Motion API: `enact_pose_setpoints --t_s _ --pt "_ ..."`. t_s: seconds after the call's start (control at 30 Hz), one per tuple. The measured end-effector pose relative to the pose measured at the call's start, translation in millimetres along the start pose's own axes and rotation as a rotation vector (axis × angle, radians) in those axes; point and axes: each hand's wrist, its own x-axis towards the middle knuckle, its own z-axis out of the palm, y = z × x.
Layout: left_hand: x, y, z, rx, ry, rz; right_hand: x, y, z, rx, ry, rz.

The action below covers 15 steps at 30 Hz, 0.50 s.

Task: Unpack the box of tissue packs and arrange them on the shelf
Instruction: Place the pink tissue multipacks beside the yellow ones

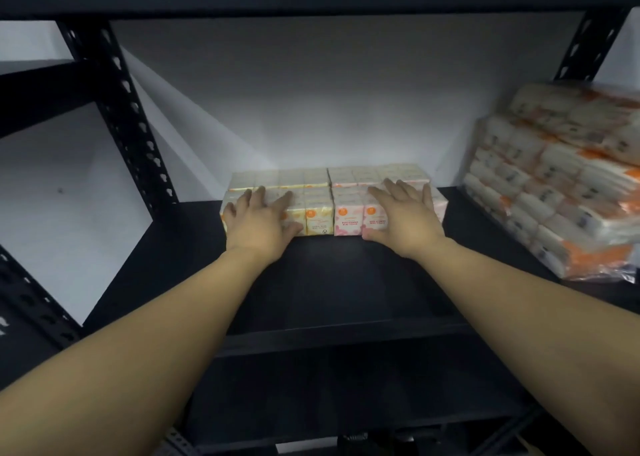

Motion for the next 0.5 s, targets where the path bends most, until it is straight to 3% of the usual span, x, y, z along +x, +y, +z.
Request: enact_pose_setpoints --t_s 0.2,0.5 --pt "-74.5 8.7 -4.4 -0.136 0.039 0.084 -80.6 -22.8 -5.8 0.240 0.108 -0.003" --pt "-228.6 39.6 26.2 -0.135 -0.026 0.143 -225.8 -34.2 39.6 0.282 0.113 -0.101"
